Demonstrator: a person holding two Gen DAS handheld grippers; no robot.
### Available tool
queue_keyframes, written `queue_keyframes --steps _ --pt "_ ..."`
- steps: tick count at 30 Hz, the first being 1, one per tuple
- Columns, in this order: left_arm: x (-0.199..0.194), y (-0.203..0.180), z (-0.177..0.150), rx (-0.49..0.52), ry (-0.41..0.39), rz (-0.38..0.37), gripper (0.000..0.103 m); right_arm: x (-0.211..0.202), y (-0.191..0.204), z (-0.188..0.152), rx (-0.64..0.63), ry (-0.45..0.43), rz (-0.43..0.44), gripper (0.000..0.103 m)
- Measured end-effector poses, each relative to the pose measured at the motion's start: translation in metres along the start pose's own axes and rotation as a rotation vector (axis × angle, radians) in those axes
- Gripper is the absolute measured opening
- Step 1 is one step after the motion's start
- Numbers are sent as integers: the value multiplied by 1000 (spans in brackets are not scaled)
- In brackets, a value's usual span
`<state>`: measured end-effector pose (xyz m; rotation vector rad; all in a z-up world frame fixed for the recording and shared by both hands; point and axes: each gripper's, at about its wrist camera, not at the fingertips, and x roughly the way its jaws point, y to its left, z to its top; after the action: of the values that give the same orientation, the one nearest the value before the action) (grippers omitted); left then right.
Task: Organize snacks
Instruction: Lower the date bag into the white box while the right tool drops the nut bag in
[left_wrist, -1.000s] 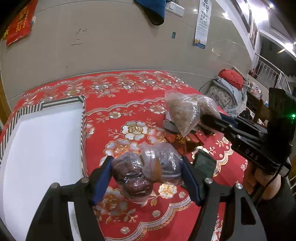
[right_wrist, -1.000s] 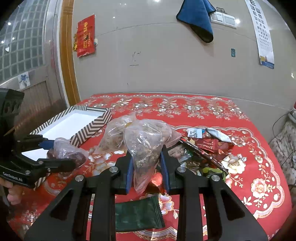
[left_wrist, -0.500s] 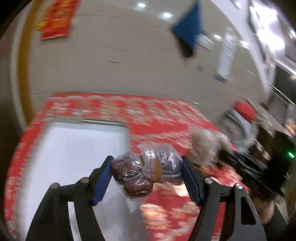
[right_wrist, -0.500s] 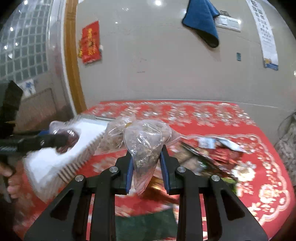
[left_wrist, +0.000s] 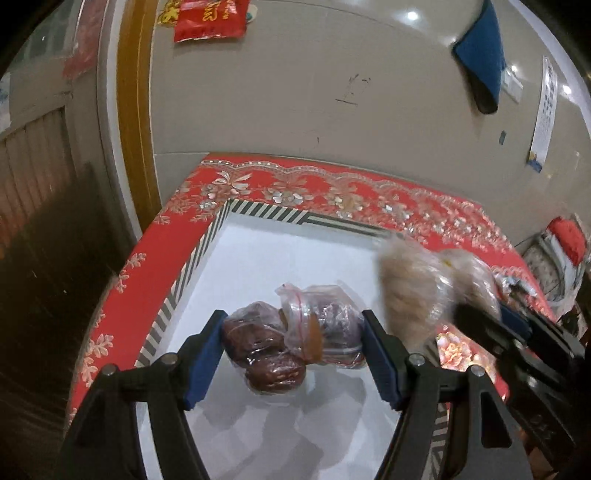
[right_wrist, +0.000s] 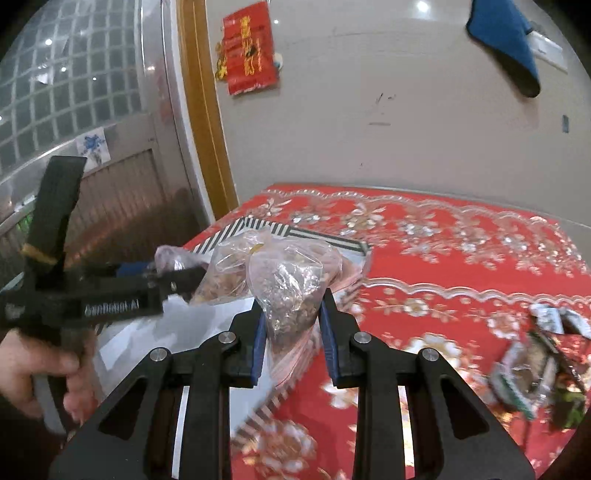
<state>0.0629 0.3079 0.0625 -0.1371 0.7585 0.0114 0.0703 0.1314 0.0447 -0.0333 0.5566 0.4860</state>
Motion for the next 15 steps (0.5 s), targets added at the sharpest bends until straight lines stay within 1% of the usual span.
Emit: queue_keyframes --steps 2,5,9,13,15 --pt "-1 -4 -1 21 -3 16 73 12 3 3 10 9 -3 25" --pt "-1 -3 -1 24 -2 24 73 25 3 5 32 17 -9 25" --pt "3 1 -1 22 17 59 73 35 4 7 34 20 1 25" --pt "8 1 -3 25 38 85 74 41 0 5 41 41 43 25" --pt "8 2 -3 18 35 89 76 41 -2 4 47 44 53 25"
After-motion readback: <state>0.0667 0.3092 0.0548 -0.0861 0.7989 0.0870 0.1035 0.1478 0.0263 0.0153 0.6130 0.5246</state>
